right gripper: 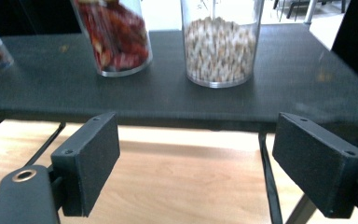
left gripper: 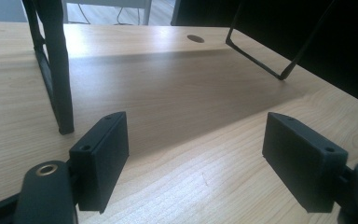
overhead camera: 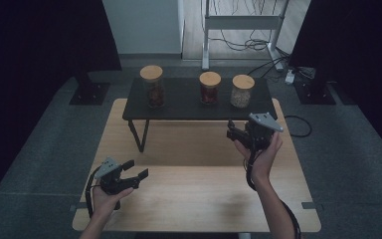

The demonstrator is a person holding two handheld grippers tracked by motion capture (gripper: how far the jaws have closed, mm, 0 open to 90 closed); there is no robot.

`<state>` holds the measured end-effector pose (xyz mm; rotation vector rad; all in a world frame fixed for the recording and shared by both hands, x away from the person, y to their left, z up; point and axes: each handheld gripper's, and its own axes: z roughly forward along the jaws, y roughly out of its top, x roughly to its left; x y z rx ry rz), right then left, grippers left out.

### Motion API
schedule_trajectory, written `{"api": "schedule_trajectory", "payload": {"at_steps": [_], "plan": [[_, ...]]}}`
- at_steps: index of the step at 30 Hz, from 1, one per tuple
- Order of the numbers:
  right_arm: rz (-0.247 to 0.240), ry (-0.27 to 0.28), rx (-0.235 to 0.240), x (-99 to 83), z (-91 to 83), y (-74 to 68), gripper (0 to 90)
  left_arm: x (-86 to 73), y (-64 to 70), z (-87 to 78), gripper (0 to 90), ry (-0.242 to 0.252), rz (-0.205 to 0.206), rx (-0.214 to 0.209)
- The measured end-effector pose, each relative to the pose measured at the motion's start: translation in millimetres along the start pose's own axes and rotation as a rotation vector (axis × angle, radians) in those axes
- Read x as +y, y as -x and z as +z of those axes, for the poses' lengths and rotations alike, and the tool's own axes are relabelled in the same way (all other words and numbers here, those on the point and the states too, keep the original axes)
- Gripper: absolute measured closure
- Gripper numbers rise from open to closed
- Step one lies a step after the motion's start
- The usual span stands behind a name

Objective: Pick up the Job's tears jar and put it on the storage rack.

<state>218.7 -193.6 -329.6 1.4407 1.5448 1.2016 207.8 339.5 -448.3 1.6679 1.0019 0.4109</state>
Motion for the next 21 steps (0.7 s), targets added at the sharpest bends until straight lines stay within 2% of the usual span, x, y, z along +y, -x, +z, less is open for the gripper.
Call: {"api": "schedule_trajectory", "payload": {"at_steps": [5, 13, 21], "plan": [[0.01, -0.003, 0.019, -13.8, -5.2, 3.4, 14.5, -1.8, -2.6, 1.1, 22.9, -0.009, -0.006, 0.0], [0.013, 0.003, 0.041, -25.0, -11.2, 0.2, 14.7, -3.6, -6.5, -1.7, 22.9, -0.007, -0.011, 0.007], [0.007, -0.024, 0.05, -38.3, -11.4, -1.7, 14.8, -7.3, -7.5, -5.9, 22.9, -0.015, -0.018, 0.013]]}}
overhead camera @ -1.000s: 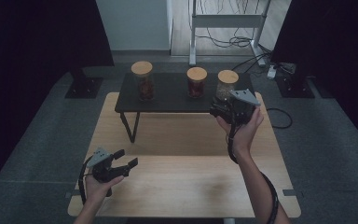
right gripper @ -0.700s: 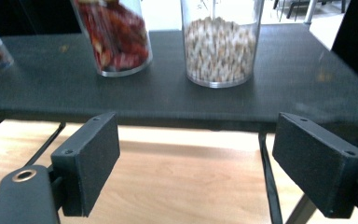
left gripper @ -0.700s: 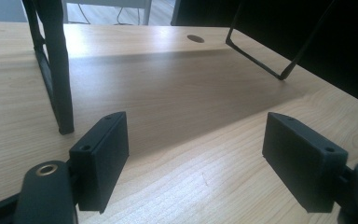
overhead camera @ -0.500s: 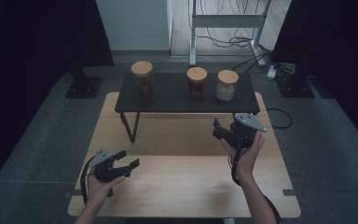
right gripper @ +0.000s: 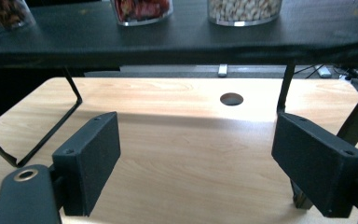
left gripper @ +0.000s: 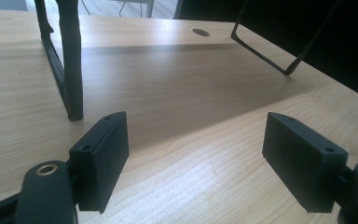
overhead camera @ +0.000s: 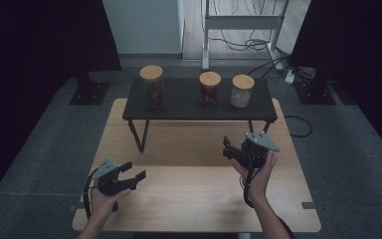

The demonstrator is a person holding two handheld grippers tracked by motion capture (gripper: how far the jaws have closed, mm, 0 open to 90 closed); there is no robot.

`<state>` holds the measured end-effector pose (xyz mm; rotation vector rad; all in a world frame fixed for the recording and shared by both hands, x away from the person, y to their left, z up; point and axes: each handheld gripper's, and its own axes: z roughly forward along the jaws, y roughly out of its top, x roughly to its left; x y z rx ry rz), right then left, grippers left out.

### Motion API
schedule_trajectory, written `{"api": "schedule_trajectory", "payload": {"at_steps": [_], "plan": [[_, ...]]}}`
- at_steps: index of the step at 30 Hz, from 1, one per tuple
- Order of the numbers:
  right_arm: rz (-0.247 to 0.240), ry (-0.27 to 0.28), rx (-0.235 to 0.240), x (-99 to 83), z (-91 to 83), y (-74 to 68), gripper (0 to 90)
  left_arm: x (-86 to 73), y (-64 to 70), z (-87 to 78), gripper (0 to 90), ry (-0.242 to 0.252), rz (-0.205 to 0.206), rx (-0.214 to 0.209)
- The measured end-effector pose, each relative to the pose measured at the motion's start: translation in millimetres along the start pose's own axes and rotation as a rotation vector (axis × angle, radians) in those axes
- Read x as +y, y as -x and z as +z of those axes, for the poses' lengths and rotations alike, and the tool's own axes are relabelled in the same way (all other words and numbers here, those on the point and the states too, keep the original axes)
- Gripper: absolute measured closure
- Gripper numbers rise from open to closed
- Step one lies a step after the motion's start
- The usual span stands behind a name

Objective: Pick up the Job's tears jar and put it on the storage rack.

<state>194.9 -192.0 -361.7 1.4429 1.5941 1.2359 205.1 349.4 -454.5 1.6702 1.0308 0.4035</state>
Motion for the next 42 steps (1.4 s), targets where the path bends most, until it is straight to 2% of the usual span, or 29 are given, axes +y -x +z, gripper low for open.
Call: {"api": "schedule_trajectory", "payload": {"at_steps": [23, 33, 42], "plan": [[0.046, -0.074, 0.013, -33.3, 2.6, 13.6, 15.1, -4.2, 0.3, 4.8, 22.9, -0.031, -0.007, 0.002], [0.053, -0.075, 0.013, -35.7, 2.0, 17.6, 15.3, -3.5, 1.6, 8.9, 22.9, -0.039, -0.004, 0.0], [0.059, -0.07, 0.015, -37.7, -0.2, 18.0, 15.3, -1.5, 2.9, 6.6, 22.8, -0.026, 0.003, 0.001]]}}
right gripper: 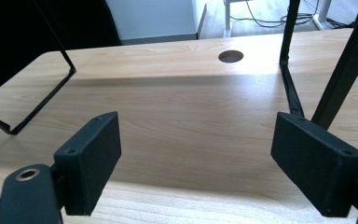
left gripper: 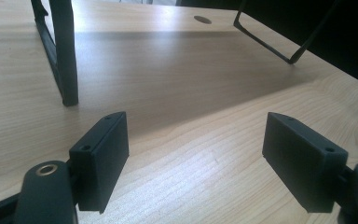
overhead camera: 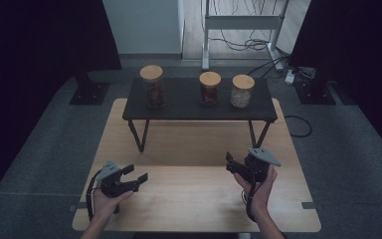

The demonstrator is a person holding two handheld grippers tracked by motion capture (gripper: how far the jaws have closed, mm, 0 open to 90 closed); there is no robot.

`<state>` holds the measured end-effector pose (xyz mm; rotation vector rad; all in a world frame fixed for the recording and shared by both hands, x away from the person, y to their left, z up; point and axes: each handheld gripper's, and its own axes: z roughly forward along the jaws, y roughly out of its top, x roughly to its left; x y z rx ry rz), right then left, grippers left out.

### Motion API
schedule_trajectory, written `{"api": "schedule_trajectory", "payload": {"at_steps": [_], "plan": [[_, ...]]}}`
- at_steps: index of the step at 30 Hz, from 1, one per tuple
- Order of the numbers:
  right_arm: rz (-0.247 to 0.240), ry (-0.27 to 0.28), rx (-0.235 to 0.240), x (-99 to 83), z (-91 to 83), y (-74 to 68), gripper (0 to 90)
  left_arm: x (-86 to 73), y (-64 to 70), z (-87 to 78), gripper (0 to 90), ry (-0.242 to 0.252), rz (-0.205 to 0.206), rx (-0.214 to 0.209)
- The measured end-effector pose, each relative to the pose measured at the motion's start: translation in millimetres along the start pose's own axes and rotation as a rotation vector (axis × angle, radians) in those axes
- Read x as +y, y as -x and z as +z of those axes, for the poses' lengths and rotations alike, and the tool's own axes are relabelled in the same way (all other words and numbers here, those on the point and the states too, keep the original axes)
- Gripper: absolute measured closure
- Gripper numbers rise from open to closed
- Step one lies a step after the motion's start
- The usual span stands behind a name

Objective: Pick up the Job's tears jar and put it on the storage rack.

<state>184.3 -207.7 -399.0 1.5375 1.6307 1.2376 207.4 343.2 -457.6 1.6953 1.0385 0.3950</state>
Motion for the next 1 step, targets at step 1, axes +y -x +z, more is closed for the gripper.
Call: {"api": "schedule_trajectory", "payload": {"at_steps": [1], "plan": [[-0.001, 0.003, 0.002, -0.3, -0.9, -0.3, 15.4, 0.8, 1.0, -0.4, 22.8, 0.003, 0.002, 0.001]]}}
